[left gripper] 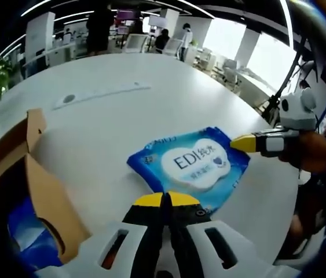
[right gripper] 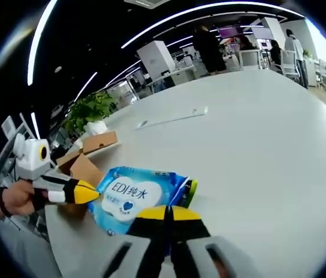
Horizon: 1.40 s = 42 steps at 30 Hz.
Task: Operate the shoe box by opening the lid, removing the specified soft item, and placing it in the target area until the item is outside and the box remains undamaged.
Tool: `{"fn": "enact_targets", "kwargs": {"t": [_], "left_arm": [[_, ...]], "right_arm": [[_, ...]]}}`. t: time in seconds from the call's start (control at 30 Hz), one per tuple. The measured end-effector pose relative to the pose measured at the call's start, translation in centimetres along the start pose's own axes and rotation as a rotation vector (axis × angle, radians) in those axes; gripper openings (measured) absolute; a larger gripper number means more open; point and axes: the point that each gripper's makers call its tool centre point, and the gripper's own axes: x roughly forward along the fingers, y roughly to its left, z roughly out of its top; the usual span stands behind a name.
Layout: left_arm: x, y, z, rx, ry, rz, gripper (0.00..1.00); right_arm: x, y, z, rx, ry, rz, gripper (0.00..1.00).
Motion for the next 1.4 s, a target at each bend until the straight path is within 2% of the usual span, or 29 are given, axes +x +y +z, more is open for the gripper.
{"fn": "enact_targets", "kwargs": {"t": [0.23, 0.43, 0.57, 0.67, 0.77, 0.97, 1.07, 1.4], "left_arm": [[-0.3, 0.3, -0.1, 0.001, 0.008, 0.020, 0.04], [-1.3, 0.5, -0.1, 0.008, 0.002, 0.037, 0.08], [-2.4, 0.5, -0.1, -0.019, -0.003, 0.035, 0.10], [-3.4, 0.7, -0.1, -0.028, -0.023, 0.045, 0.11], [-4.6, 0.8, 0.6, -0.075, -0.078, 0.043, 0.13], [-6.8, 1.2, 0.9, -0.078, -0.137, 0.055, 0.19], [-7.9, 1.7, 0.7, -0.096, -0.158, 0.070, 0.21], [-10.4, 2.3, 0.8, -0.092, -0.196, 0.069, 0.25]], "right_arm": [[-0.2, -0.1, 0.0, -0.002, -0.003, -0.015, 0.00], [-0.8, -0.5, 0.0, -0.008, -0.004, -0.035, 0.07], [-1.3, -0.3, 0.1, -0.016, -0.009, -0.041, 0.10], [-1.6, 0.0, 0.2, -0.023, -0.017, -0.041, 0.13], [-1.8, 0.6, 0.6, -0.020, -0.032, -0.026, 0.16], [-2.3, 1.5, 0.8, -0.042, -0.047, -0.026, 0.22], [-2.7, 2.1, 0.8, -0.058, -0.045, -0.026, 0.27], [-4.2, 4.7, 1.0, -0.068, -0.082, -0.014, 0.27]]}}
